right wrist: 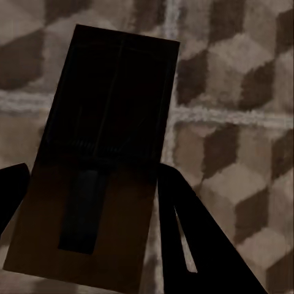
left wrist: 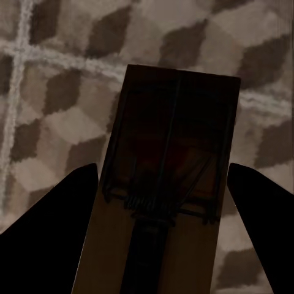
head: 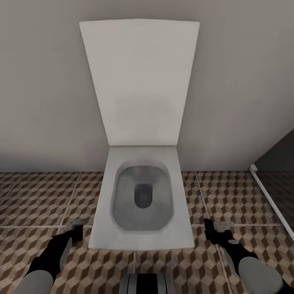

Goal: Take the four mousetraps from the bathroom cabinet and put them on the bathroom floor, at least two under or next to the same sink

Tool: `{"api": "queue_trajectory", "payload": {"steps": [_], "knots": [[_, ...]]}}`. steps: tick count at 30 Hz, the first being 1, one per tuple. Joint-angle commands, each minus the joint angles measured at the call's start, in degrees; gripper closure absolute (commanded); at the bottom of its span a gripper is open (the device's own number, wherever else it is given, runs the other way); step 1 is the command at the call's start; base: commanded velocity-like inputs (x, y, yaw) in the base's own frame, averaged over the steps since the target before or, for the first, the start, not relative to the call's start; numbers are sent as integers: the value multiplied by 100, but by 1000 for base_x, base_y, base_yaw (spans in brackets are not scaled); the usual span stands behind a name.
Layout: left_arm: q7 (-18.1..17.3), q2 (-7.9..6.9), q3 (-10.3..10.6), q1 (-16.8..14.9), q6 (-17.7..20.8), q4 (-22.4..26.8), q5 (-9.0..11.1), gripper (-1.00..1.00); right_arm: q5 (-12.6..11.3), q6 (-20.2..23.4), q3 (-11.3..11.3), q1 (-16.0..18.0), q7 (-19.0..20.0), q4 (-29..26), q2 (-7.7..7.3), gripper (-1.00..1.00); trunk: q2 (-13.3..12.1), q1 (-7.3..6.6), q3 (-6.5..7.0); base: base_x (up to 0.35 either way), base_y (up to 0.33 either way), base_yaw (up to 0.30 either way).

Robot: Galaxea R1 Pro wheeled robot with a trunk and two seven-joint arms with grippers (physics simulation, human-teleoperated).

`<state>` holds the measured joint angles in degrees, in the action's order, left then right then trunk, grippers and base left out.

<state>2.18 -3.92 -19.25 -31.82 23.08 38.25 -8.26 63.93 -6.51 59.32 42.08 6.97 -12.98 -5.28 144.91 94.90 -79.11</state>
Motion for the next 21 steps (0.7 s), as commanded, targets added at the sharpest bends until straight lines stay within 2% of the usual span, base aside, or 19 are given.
{"api": "queue_trajectory", "payload": {"steps": [1,12,21], "knots": [[-5,-1,0,0,-1,24,2,100,-17,2,1,27,27,-19,1,100,2,3,-23,0,0,0],[-49,16,1,0,-189,376,16,100,-21,1,-15,309,41,-81,50,100,16,31,-267,0,0,0],[-51,-4,-6,0,-210,396,19,100,-21,-16,-30,353,47,-71,57,100,16,31,-267,0,0,0]]}}
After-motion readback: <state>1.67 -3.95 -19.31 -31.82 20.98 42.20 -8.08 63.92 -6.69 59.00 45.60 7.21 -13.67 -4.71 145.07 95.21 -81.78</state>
